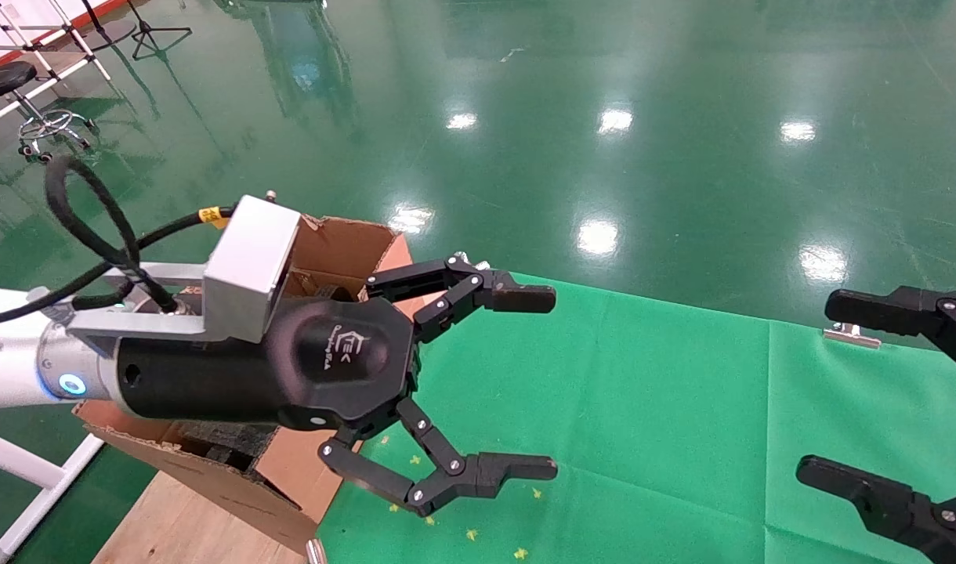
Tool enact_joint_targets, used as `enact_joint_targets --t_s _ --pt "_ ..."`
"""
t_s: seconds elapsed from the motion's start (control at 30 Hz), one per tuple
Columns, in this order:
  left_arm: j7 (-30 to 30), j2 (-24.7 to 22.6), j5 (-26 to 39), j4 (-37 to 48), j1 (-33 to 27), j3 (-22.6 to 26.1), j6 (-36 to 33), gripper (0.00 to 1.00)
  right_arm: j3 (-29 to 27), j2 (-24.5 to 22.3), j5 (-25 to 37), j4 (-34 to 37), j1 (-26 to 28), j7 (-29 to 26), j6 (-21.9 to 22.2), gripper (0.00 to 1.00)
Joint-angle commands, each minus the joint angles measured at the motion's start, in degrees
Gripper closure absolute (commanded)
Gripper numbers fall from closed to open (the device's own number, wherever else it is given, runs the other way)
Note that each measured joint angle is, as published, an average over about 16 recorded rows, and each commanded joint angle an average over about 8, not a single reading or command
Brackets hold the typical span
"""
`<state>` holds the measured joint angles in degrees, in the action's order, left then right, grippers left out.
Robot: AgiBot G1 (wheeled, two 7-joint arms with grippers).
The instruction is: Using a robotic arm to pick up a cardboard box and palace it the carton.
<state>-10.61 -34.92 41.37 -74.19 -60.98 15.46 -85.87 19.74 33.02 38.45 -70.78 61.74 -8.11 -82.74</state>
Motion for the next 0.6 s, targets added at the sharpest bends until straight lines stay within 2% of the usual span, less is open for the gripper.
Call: enact_joint_targets --t_s 0.03,0.6 --pt "-0.04 -0.02 0.11 0.14 -0.13 0.13 0.05 0.00 0.00 0.00 0.00 0.00 0.00 0.00 0.00 0.00" --pt "-0.13 -0.08 0.44 0.59 -0.52 0.51 0.18 0.00 0.00 0.00 0.00 0.00 0.00 0.00 0.00 0.00"
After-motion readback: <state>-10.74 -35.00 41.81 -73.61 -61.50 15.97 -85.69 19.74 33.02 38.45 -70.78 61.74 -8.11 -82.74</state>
